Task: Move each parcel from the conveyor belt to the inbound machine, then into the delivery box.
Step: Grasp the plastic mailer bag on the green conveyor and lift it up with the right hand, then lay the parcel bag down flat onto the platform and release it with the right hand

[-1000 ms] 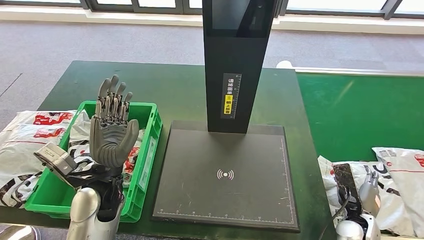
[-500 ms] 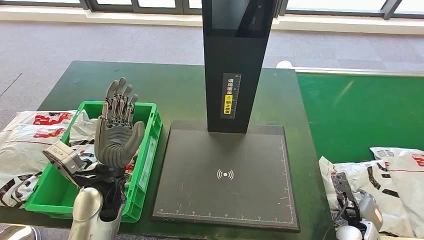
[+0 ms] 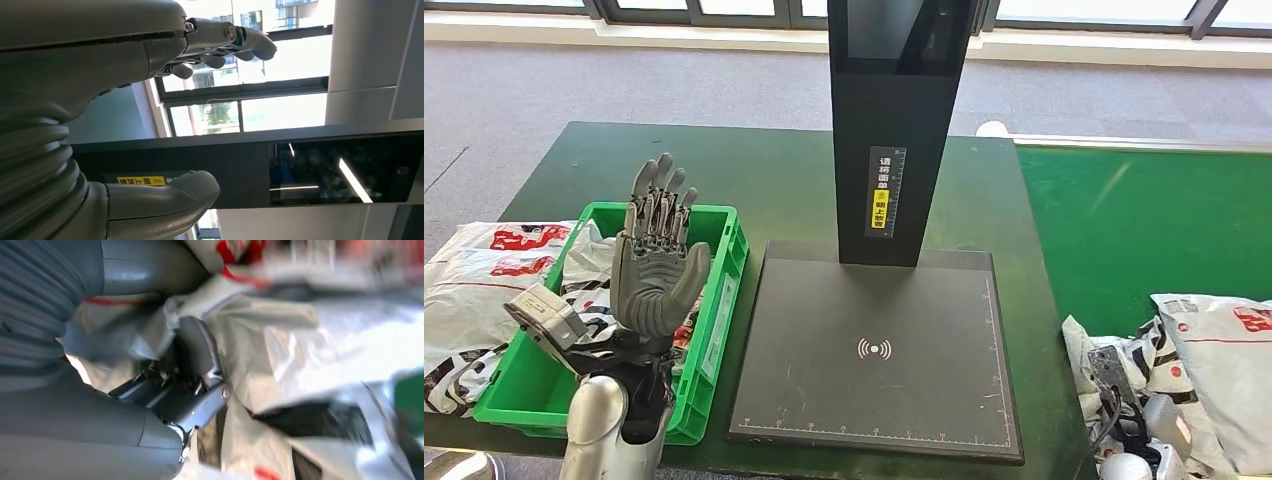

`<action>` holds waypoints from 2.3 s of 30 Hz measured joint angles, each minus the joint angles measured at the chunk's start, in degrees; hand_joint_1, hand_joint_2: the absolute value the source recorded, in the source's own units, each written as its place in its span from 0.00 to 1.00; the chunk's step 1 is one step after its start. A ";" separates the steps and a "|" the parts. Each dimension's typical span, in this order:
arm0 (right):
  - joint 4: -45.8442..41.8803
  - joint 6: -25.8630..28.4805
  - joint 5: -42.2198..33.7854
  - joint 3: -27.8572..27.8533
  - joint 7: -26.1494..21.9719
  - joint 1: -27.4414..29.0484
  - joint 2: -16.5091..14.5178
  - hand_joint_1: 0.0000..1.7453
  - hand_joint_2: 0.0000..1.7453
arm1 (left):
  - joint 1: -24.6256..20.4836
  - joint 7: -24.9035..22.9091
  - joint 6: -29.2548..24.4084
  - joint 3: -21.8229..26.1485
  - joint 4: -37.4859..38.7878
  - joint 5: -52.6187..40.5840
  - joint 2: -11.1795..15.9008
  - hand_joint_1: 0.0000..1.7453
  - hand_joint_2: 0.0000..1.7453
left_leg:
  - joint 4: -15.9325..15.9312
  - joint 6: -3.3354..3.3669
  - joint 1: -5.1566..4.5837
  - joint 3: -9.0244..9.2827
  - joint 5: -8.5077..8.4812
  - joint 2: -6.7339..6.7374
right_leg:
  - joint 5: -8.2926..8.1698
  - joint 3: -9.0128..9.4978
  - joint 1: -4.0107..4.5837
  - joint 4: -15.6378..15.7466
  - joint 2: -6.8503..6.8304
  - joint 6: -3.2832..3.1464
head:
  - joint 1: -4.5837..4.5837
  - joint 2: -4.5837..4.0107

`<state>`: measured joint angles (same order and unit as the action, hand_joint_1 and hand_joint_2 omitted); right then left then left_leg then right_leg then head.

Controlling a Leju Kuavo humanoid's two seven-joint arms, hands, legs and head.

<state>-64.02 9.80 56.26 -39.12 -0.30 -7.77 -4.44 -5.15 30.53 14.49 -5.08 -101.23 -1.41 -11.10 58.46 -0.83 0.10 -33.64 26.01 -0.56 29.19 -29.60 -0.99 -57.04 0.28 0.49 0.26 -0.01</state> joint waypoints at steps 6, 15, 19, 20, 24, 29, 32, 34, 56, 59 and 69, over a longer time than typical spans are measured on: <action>-13.49 21.69 -0.54 1.29 -14.83 2.77 -3.87 1.00 1.00 | 0.75 0.20 -0.26 0.00 -1.12 -1.07 -0.02 0.00 1.00 | -0.01 0.00 0.02 -0.01 0.00 -0.08 | 0.02 0.00 0.02 -0.01 -0.02 -0.01 | 0.00 0.01; -35.15 30.22 -0.20 9.32 -26.50 8.13 -10.68 1.00 1.00 | -0.24 0.45 0.27 -0.46 0.20 -1.54 -0.11 0.00 1.00 | -0.05 -0.01 0.03 0.00 0.00 -0.06 | 0.04 0.00 0.03 -0.02 -0.01 -0.03 | 0.01 -0.01; -40.57 26.45 -2.69 16.87 -25.08 9.75 -11.34 1.00 1.00 | -1.60 0.68 0.35 -0.98 1.48 -1.61 -0.13 0.00 1.00 | -0.04 -0.01 0.03 0.01 -0.01 -0.02 | 0.02 0.01 0.02 -0.02 0.00 -0.03 | 0.01 -0.01; -41.06 24.34 -3.71 18.76 -24.39 9.92 -11.28 1.00 1.00 | -1.94 0.78 0.32 -1.06 1.79 -1.61 -0.12 0.00 1.00 | -0.04 -0.01 0.03 0.01 -0.01 0.00 | 0.02 0.01 0.02 -0.02 0.00 -0.03 | 0.00 -0.01; -41.22 17.07 -6.72 25.11 -22.58 10.11 -10.91 1.00 1.00 | -2.97 1.14 0.05 -1.25 2.99 -1.61 -0.10 0.00 1.00 | -0.03 0.01 0.03 0.02 -0.04 -0.02 | 0.00 0.03 0.02 -0.02 0.00 -0.01 | 0.02 0.00; -38.27 6.46 -9.01 31.04 -20.85 9.58 -9.63 1.00 1.00 | -3.82 1.68 -0.11 -1.32 4.31 -1.61 -0.03 0.00 1.00 | -0.03 0.02 0.03 0.01 -0.04 -0.03 | 0.00 0.01 0.02 -0.02 0.00 -0.01 | 0.01 0.01; -36.38 5.12 -9.41 33.79 -20.33 9.09 -9.00 1.00 1.00 | -4.24 1.76 -0.09 -1.32 5.00 -1.61 0.01 0.00 1.00 | -0.04 0.01 0.03 0.01 -0.04 -0.05 | 0.00 0.01 0.02 -0.02 -0.01 -0.01 | 0.02 -0.01; -35.46 2.85 -10.43 34.66 -19.55 8.85 -8.62 0.94 1.00 | -4.38 1.80 -0.07 -1.32 5.30 -1.63 0.02 0.00 1.00 | -0.04 0.01 0.03 0.00 -0.04 -0.04 | 0.01 0.01 0.02 -0.02 0.00 -0.01 | 0.02 -0.01; -25.75 -4.35 -16.22 35.45 -17.31 5.12 -6.65 0.00 0.00 | -4.01 2.37 -1.58 -1.30 5.10 -2.29 0.55 0.00 1.00 | -0.04 0.01 0.03 -0.03 -0.04 -0.07 | 0.01 0.00 0.02 -0.02 -0.01 -0.01 | 0.00 0.00; -25.51 -5.94 -18.74 35.57 -18.60 5.01 -6.58 0.00 0.00 | -3.90 2.37 -1.62 -1.30 4.94 -2.33 0.55 0.00 1.00 | -0.04 0.01 0.03 -0.03 -0.04 -0.07 | 0.01 0.00 0.02 -0.02 -0.01 -0.01 | 0.00 0.01; -27.59 -12.96 -29.05 36.26 -23.44 4.97 -6.29 0.00 0.00 | -3.48 2.34 -2.04 -1.30 4.18 -2.35 0.56 0.00 1.00 | -0.03 0.01 0.03 -0.03 -0.04 -0.08 | 0.01 0.00 0.02 -0.02 -0.02 -0.01 | 0.01 -0.01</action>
<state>-91.61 -3.15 27.21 -2.86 -23.74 -2.80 -10.73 -8.64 32.87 12.45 -6.38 -97.04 -3.76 -10.54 58.43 -0.82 0.12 -33.67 25.97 -0.64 29.19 -29.59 -0.97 -57.06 0.26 0.48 0.27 -0.02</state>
